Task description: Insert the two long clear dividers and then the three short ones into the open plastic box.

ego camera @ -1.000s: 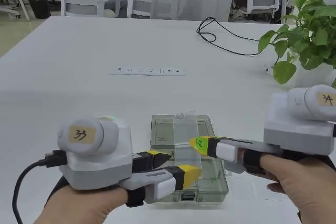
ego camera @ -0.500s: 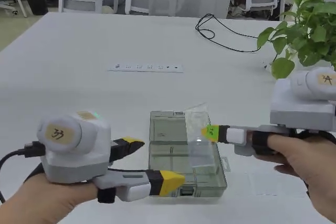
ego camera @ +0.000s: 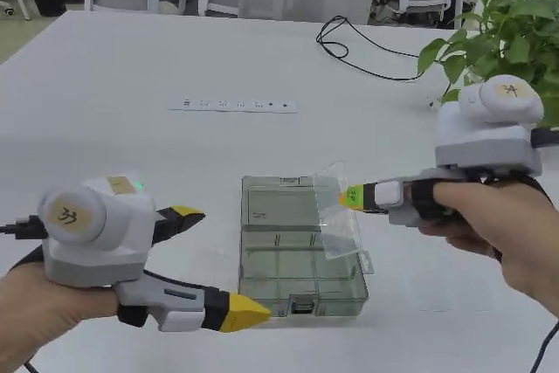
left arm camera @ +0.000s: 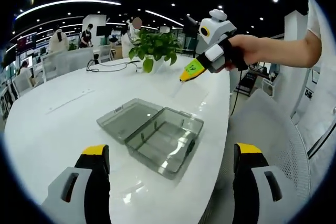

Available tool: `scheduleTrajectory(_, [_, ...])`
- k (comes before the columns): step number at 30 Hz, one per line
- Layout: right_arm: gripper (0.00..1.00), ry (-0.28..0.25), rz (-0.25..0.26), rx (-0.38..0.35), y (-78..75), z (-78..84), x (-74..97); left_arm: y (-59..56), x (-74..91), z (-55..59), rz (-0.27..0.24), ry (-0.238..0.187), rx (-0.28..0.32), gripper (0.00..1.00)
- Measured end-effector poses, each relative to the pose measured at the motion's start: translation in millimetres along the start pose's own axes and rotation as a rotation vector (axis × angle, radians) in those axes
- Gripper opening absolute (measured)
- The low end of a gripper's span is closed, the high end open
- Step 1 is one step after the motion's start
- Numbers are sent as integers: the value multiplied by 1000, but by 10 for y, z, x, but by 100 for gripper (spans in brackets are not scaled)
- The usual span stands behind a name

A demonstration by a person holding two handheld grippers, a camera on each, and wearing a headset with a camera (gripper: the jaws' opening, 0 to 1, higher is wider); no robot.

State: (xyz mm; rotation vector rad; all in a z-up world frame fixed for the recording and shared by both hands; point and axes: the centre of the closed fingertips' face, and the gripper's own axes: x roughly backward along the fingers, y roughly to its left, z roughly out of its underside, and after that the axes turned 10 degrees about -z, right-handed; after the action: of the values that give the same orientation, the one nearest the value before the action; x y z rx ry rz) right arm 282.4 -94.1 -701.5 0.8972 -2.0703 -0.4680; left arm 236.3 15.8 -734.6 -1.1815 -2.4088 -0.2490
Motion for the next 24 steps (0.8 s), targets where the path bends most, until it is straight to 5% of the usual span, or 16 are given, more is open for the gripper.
scheduleTrajectory(5, [7,56,42,-45,-172,-31,-37,8,-30,111,17,33,-61,100])
scheduleTrajectory(24, [7,215,196,-213,-416,324,-289,38,-17,256,52,41,-89,100])
